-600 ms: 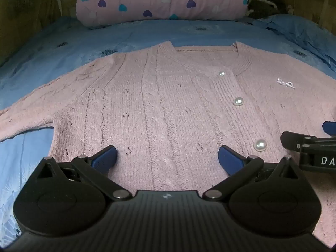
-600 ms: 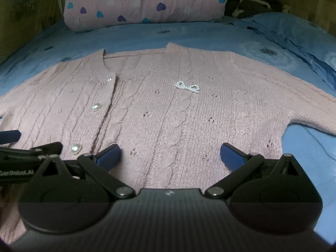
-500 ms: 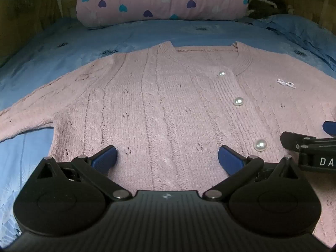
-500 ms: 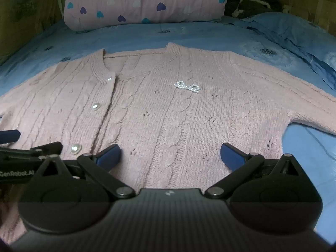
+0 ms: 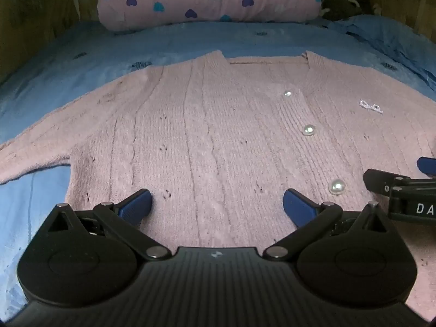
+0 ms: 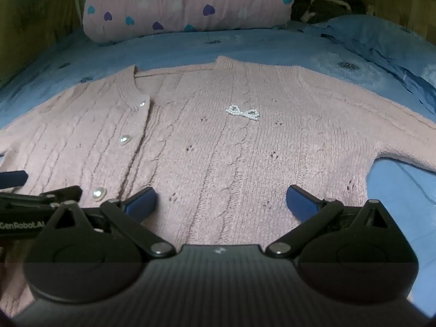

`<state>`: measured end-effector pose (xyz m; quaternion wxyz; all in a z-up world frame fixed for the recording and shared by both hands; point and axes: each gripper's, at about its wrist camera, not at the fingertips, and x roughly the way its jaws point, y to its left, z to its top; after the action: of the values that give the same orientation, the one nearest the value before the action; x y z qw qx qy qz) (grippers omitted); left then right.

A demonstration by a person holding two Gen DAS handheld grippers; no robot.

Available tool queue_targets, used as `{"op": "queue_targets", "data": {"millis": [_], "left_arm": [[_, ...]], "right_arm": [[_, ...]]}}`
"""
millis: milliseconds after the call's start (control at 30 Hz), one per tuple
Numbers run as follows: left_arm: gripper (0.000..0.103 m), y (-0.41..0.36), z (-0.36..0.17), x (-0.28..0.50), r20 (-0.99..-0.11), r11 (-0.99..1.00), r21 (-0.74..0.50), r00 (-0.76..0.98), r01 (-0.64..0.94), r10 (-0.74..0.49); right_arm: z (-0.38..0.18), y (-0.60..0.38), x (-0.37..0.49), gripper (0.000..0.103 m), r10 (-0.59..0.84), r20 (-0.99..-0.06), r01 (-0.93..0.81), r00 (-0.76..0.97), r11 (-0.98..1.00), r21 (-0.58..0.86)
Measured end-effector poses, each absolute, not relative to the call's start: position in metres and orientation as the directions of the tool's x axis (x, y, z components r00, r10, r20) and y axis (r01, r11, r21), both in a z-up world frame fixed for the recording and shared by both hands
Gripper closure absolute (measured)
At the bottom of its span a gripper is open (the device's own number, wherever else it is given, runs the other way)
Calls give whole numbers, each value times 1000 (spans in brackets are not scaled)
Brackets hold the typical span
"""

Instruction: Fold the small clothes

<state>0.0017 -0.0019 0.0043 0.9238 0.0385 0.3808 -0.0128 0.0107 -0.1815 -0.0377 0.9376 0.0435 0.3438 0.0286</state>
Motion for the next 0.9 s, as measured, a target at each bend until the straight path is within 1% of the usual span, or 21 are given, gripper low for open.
{"op": "queue_targets", "data": {"millis": [100,233,333,500,633,733,900], "left_arm": [[0,0,9,3,-722,997,49,692,64,-9],[0,6,14,-1,-739,996,-2,671,89,-61],[0,8,18,-2,-758,989,-16,643,147,-108],[0,12,25,-7,-755,984,-71,635,166,-162],[0,14,28,-13,-742,985,-37,656,167,-139],[0,14,31,-13,-734,986,-6,669,165,-117],[0,21,30,-7,-746,985,-47,649,169,-147]], "right_arm": [[-37,-183,11,0,90,-641,-23,762,994,111],[-37,-184,11,0,95,-646,-24,757,993,118],[-34,-185,8,0,100,-666,-37,739,993,108],[-18,-198,-4,0,115,-695,-52,709,992,111],[4,-235,-13,0,87,-669,55,738,981,188],[16,-272,-14,0,20,-665,178,747,957,229],[21,-324,-18,0,-92,-681,337,726,911,237]]}}
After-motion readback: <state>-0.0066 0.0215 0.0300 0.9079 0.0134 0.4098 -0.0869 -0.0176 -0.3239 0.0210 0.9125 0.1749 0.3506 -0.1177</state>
